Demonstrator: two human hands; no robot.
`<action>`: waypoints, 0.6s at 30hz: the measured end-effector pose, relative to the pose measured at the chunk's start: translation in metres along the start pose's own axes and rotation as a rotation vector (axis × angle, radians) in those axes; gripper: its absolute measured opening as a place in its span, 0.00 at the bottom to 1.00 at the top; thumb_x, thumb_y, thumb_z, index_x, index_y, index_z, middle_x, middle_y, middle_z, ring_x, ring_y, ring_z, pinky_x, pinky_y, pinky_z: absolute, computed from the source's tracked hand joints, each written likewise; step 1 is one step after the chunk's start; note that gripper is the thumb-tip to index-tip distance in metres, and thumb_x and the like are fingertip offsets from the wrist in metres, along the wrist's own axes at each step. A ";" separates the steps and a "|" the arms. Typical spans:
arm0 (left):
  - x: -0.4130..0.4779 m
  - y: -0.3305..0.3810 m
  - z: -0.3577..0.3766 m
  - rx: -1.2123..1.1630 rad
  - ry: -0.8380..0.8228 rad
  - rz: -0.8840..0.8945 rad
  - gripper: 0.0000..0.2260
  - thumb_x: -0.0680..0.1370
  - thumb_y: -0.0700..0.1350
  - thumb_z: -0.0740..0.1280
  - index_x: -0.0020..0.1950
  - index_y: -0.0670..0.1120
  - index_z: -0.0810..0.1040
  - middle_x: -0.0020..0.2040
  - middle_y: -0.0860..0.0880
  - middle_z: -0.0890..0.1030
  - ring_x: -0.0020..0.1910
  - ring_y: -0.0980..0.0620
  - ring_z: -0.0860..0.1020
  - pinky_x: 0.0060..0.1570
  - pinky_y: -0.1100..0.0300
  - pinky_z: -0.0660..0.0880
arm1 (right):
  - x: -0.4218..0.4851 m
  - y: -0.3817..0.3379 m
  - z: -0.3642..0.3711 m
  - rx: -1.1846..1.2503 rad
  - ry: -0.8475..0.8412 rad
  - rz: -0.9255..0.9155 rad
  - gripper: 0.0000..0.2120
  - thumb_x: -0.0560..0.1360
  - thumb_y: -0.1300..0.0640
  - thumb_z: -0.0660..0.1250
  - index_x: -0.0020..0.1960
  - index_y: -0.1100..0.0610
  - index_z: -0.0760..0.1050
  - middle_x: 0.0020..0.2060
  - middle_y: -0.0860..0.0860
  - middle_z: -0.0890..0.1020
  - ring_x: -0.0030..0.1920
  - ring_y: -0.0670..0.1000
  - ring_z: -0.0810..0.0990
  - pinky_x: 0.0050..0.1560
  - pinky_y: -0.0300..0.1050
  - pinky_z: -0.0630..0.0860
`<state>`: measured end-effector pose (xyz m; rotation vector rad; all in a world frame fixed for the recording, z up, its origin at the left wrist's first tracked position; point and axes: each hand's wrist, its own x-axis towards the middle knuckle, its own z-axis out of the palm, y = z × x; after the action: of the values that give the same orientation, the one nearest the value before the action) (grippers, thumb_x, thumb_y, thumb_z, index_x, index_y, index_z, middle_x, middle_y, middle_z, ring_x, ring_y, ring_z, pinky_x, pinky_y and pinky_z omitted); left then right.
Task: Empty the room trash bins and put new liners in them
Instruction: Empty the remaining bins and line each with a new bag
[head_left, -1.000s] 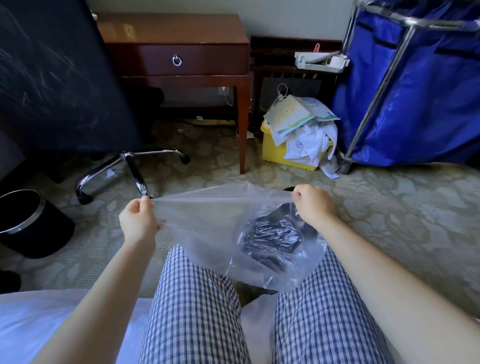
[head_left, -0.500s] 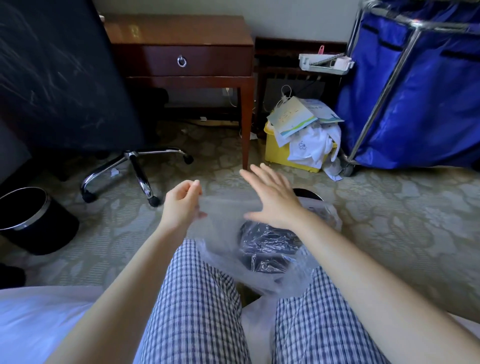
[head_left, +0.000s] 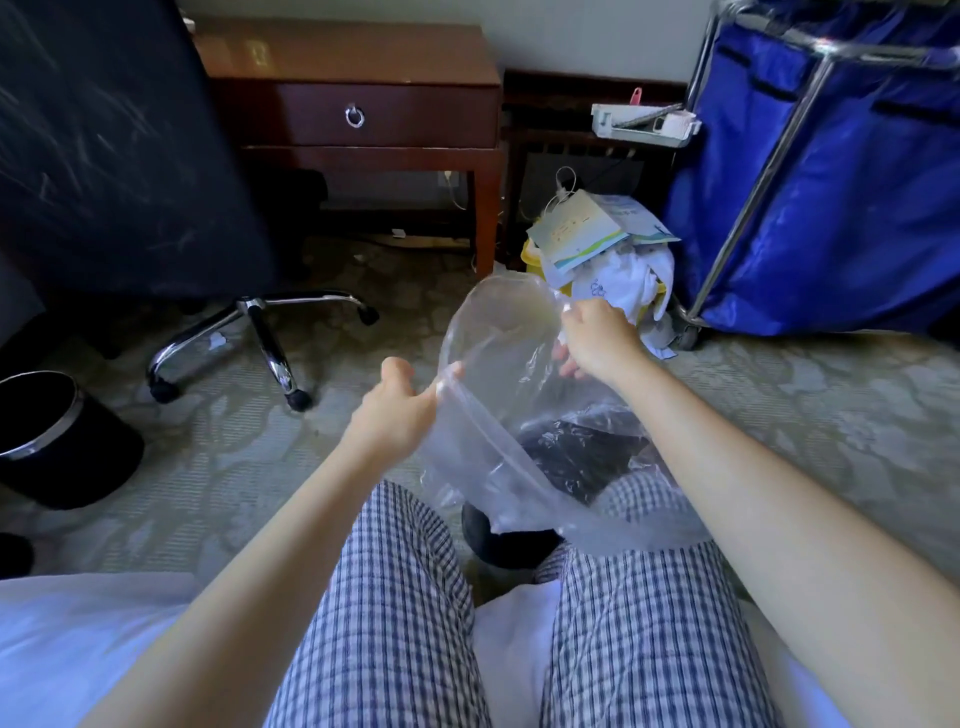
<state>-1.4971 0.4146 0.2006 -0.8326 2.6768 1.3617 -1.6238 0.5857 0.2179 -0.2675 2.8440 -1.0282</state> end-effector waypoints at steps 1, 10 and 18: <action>-0.005 0.003 0.005 -0.092 -0.050 -0.012 0.45 0.61 0.76 0.54 0.67 0.45 0.64 0.61 0.42 0.75 0.59 0.42 0.74 0.61 0.48 0.71 | 0.002 0.002 0.000 0.083 -0.025 0.075 0.19 0.82 0.53 0.48 0.41 0.60 0.71 0.38 0.60 0.83 0.38 0.60 0.84 0.45 0.56 0.81; -0.030 0.019 0.021 -0.295 0.091 0.104 0.47 0.67 0.69 0.67 0.76 0.46 0.53 0.74 0.46 0.62 0.71 0.47 0.64 0.64 0.57 0.63 | 0.007 -0.012 0.013 0.035 -0.014 0.233 0.17 0.81 0.57 0.51 0.63 0.65 0.70 0.59 0.61 0.76 0.56 0.62 0.76 0.47 0.46 0.71; -0.012 0.008 0.046 -0.207 0.157 -0.012 0.48 0.69 0.52 0.72 0.77 0.46 0.42 0.76 0.44 0.54 0.72 0.41 0.61 0.65 0.37 0.64 | 0.018 -0.040 0.016 0.097 0.002 0.242 0.16 0.81 0.61 0.52 0.64 0.64 0.70 0.59 0.60 0.76 0.50 0.63 0.80 0.48 0.55 0.81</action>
<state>-1.4999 0.4587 0.1813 -1.0111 2.6694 1.6586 -1.6335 0.5419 0.2312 0.0852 2.7304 -1.1090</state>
